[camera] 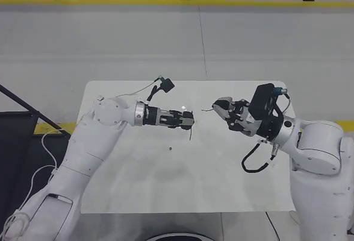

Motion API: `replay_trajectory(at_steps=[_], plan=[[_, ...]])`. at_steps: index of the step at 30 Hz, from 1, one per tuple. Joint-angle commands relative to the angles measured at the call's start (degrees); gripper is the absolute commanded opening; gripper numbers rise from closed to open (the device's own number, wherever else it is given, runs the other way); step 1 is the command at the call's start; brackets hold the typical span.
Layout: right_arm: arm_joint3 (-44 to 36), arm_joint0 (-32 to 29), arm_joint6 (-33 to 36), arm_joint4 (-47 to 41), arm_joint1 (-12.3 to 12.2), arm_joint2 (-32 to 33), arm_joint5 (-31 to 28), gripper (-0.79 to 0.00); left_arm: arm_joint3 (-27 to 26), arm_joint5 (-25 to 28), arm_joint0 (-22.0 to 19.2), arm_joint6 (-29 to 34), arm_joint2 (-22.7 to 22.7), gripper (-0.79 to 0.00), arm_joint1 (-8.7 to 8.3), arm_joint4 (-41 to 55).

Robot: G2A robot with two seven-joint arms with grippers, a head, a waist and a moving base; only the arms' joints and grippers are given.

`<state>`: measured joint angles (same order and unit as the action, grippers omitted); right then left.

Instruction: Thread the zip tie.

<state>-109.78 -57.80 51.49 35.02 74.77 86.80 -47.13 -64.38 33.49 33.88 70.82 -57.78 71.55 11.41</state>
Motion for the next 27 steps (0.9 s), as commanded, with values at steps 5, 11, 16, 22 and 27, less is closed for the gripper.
replay_trajectory(at_steps=[5, 11, 16, 22, 27], plan=[[-0.63, 0.01, 1.01, -3.19, -1.09, -0.96, -2.8, -0.785, 0.41, 1.14, -2.67, -1.14, 6.35, -0.785, -1.77, 2.69], [-0.36, 0.34, 1.01, -3.15, -2.04, -1.62, -3.16, -0.785, 1.58, 2.61, -4.67, -2.62, 10.41, -0.785, -3.0, 5.33], [0.24, 0.61, 0.65, -2.74, -2.74, -2.39, -3.12, -0.785, 1.58, 2.61, -4.67, -2.62, 10.41, -0.785, -3.0, 5.33], [0.78, 1.42, 0.14, -0.74, -3.43, -3.8, -2.02, -0.785, 1.58, 2.61, -4.67, -2.62, 10.41, -0.785, -3.0, 5.33], [1.32, 1.94, -0.76, 0.1, -3.96, -4.7, -1.03, -0.785, 1.58, 2.61, -4.67, -2.62, 10.41, -0.785, -3.0, 5.33]])
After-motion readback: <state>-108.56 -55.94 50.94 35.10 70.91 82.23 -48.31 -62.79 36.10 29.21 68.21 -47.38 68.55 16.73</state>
